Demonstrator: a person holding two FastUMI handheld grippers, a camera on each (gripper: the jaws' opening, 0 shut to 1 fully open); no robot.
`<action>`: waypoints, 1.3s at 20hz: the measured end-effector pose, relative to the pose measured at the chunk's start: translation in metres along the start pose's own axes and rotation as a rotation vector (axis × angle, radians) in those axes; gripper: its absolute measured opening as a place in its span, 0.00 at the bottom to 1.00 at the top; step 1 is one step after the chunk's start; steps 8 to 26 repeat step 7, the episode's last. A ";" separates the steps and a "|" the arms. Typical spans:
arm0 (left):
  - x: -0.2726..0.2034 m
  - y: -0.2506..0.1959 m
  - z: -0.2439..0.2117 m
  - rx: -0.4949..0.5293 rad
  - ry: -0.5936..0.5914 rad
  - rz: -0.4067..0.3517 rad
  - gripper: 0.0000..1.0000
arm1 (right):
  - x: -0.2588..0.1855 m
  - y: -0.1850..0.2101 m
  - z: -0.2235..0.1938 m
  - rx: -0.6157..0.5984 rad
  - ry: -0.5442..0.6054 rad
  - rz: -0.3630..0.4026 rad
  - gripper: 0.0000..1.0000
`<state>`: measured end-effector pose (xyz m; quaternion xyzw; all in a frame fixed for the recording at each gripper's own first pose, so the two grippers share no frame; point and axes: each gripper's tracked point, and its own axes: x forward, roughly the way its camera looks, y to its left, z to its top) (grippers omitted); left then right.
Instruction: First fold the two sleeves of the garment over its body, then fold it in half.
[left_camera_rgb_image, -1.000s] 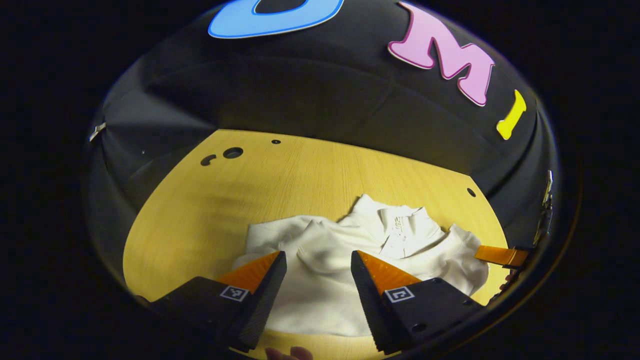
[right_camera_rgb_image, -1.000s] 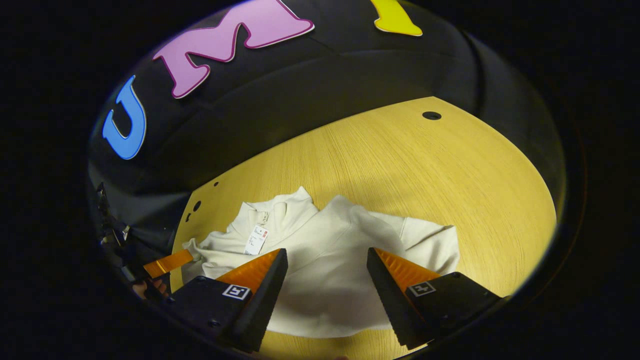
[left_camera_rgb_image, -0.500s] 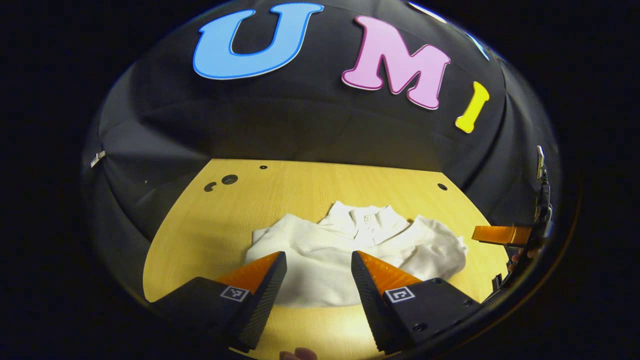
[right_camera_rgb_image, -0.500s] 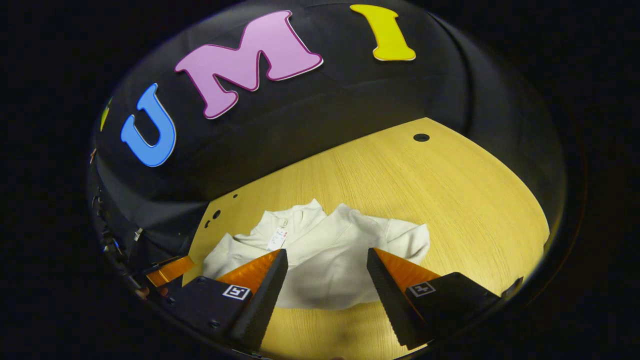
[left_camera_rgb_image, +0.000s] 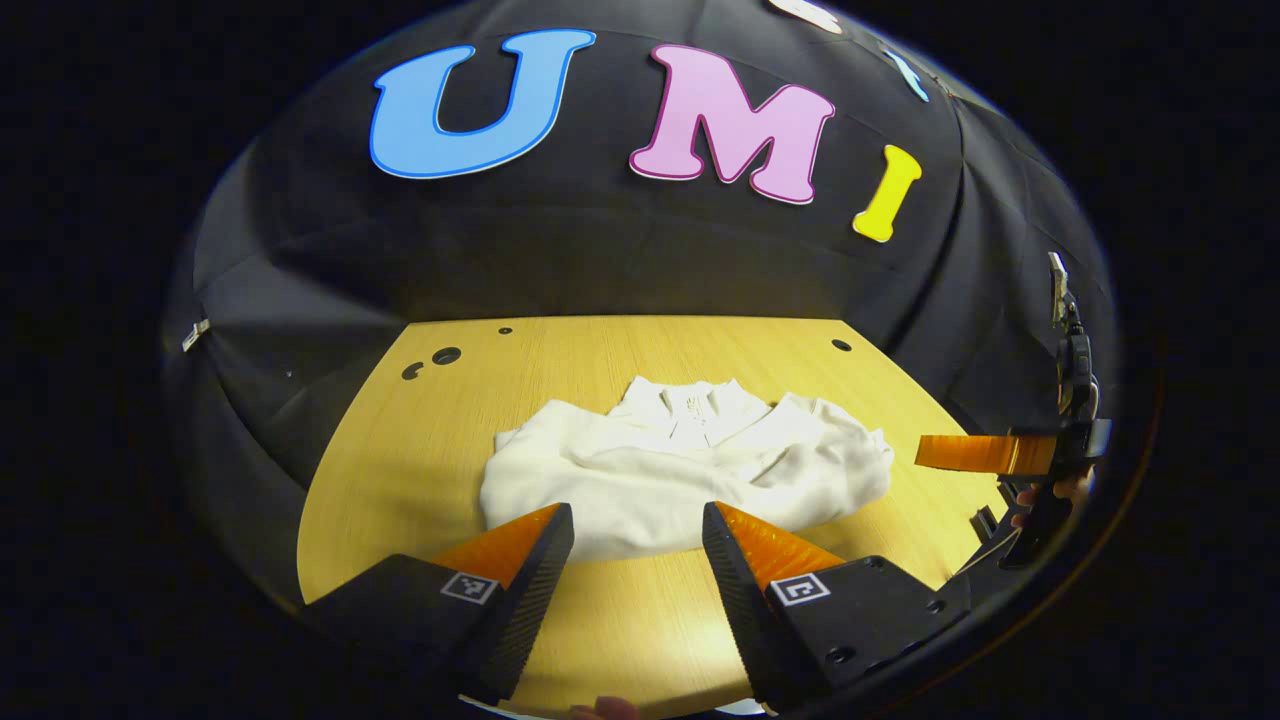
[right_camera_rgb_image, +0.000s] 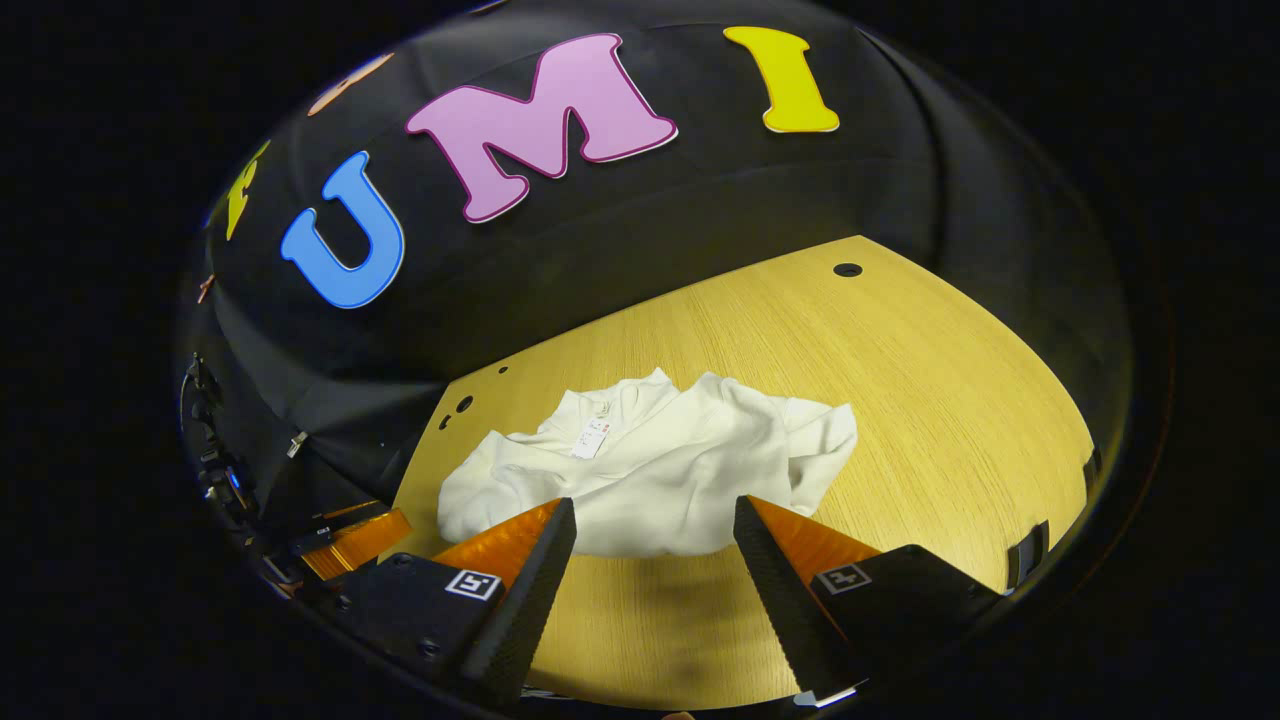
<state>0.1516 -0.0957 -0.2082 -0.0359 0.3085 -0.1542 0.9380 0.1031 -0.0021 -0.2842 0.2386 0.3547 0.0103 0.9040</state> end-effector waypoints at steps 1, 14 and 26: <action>-0.001 0.000 -0.004 0.002 0.004 -0.002 0.83 | -0.001 0.001 -0.001 0.004 0.000 -0.001 0.98; -0.002 0.001 -0.007 -0.008 0.008 -0.023 0.84 | -0.005 0.004 -0.003 -0.005 -0.011 -0.012 0.98; -0.002 0.001 -0.007 -0.008 0.008 -0.023 0.84 | -0.005 0.004 -0.003 -0.005 -0.011 -0.012 0.98</action>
